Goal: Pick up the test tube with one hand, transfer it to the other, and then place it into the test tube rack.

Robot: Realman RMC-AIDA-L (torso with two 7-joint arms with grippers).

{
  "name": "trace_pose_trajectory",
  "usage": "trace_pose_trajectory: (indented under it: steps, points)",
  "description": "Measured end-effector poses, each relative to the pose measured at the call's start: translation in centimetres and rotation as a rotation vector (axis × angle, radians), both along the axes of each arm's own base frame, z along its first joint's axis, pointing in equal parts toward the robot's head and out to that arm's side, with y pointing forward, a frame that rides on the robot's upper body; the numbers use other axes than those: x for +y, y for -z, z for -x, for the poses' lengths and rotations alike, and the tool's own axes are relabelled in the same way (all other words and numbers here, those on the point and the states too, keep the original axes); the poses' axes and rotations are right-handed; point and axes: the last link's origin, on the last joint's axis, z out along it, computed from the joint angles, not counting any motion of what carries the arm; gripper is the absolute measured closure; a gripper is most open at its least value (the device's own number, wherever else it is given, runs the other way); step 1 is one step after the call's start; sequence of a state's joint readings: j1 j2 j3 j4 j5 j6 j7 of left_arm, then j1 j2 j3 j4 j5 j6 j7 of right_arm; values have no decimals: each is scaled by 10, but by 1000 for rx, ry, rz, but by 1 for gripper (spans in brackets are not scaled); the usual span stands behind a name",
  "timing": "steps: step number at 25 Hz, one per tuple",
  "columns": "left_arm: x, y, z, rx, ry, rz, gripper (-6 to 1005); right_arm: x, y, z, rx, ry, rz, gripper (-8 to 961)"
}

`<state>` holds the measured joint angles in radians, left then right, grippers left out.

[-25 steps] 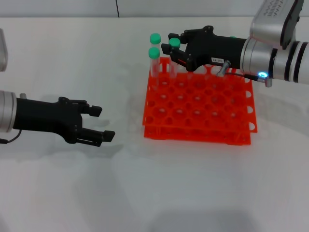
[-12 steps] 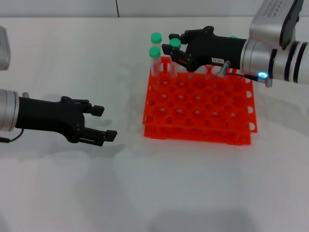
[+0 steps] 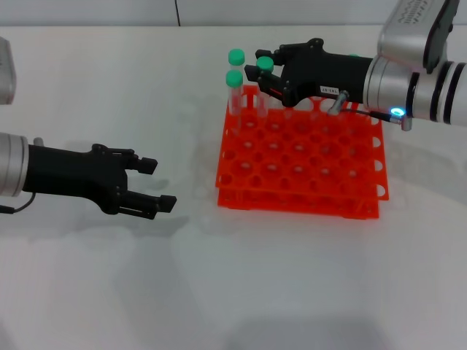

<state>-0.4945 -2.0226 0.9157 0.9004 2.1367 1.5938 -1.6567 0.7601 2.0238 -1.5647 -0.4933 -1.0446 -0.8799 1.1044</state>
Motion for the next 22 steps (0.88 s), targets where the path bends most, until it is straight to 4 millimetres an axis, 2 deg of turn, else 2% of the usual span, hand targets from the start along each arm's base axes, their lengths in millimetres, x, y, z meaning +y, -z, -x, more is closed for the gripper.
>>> trace_pose_trajectory:
  steps: [17,22]
  points:
    - [1,-1,0,3,4,-3,132,1,-3,1,5,-3,-10,662]
    - [1,-2,1,-1,1,-7,132,-1,-8,0,23,-8,-28,512]
